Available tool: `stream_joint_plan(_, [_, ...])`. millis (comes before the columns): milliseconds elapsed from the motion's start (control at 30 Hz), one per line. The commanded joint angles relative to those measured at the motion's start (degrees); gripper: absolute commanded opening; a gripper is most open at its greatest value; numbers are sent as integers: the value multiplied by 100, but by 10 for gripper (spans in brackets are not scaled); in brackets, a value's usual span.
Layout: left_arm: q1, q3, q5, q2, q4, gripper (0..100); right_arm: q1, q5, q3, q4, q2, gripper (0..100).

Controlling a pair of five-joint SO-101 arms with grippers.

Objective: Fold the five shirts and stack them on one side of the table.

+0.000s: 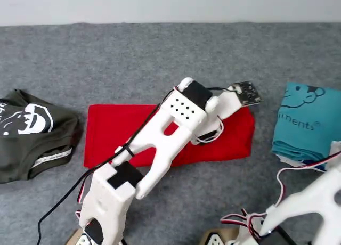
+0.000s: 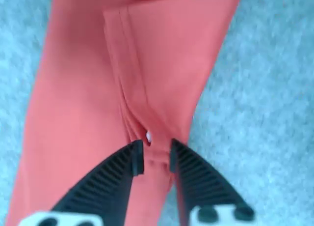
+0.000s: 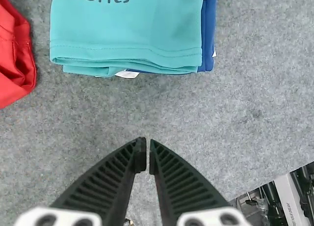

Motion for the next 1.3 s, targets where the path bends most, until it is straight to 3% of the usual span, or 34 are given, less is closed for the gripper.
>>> stream_joint_plan(0, [-79, 374, -62, -431, -114, 74, 40, -9, -35, 242, -198, 22])
stream_joint_plan(367, [-870, 3029, -26, -431, -2435, 73, 48, 0, -26, 233, -198, 22])
stream_joint_plan(533, [-958, 3029, -26, -492, -2426, 73, 40, 0, -26, 233, -198, 23])
stream_joint_plan(900, [-1099, 2299, 18, -1855, -1099, 73, 40, -9, -26, 233, -198, 22])
stream_joint_plan(1133, [-2901, 2316, 721, -2277, -923, 78, 48, -9, -26, 242, -198, 22])
stream_joint_plan(1267, [-4211, 2316, 835, -2277, -932, 152, 40, -18, -26, 242, -198, 22])
